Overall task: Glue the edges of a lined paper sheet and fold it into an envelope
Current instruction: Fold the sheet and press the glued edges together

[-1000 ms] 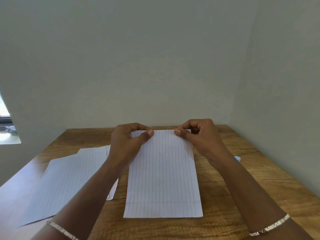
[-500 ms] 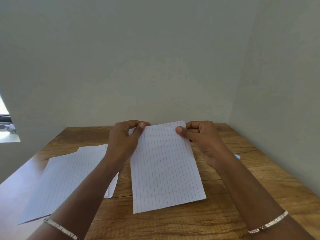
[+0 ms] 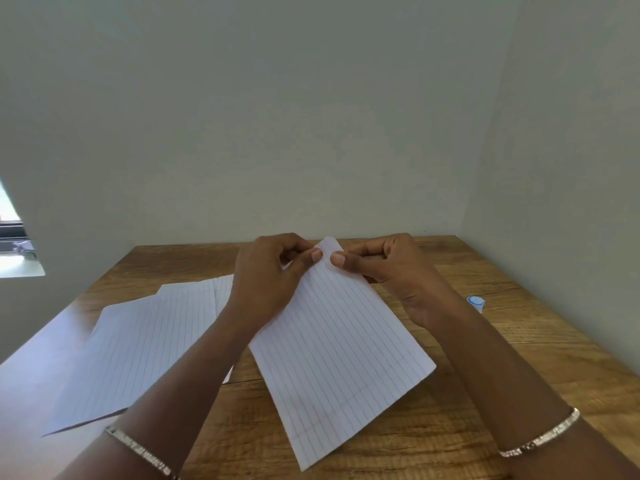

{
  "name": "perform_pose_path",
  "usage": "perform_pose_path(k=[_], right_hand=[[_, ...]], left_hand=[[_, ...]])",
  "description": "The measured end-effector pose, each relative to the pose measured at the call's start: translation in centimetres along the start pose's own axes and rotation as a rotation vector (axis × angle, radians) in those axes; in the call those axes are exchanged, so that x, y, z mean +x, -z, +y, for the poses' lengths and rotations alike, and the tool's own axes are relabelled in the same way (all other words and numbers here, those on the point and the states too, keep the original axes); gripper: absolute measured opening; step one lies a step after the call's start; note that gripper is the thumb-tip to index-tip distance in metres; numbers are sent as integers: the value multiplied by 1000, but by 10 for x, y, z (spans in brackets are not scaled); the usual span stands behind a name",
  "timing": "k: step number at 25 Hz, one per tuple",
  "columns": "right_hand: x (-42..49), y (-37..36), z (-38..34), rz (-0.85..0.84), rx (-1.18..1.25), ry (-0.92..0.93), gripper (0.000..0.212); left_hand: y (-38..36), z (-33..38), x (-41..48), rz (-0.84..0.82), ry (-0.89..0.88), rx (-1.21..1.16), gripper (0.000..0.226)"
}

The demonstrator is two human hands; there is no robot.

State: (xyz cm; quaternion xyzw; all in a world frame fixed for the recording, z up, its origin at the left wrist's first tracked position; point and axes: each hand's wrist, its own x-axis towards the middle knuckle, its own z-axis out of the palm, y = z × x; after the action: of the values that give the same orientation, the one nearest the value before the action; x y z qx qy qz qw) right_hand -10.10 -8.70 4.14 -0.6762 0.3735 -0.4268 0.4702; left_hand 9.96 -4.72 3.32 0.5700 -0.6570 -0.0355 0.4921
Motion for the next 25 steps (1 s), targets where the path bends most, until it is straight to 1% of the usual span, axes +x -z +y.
perform_pose_path(k=[2, 4, 7, 10, 14, 19, 23, 25], right_hand=[[2, 3, 1, -9, -20, -40, 22], [3, 5, 1, -18, -39, -60, 20], [4, 3, 1, -26, -51, -52, 21], [4, 8, 0, -62, -67, -65, 20], [5, 14, 0, -95, -93, -92, 16], [8, 16, 1, -73, -92, -98, 12], [8, 18, 2, -86, -95, -91, 10], [9, 19, 3, -61, -114, -81, 8]], left_hand=[[5, -4, 2, 36, 108, -63, 9], [10, -7, 4, 64, 175, -124, 7], [12, -7, 3, 94, 216, -156, 9], [17, -12, 4, 172, 265, -196, 10], [30, -22, 8, 255, 347, -260, 18], [39, -28, 13, 286, 429, -336, 19], [42, -28, 13, 278, 484, -376, 20], [44, -29, 12, 270, 502, -378, 21]])
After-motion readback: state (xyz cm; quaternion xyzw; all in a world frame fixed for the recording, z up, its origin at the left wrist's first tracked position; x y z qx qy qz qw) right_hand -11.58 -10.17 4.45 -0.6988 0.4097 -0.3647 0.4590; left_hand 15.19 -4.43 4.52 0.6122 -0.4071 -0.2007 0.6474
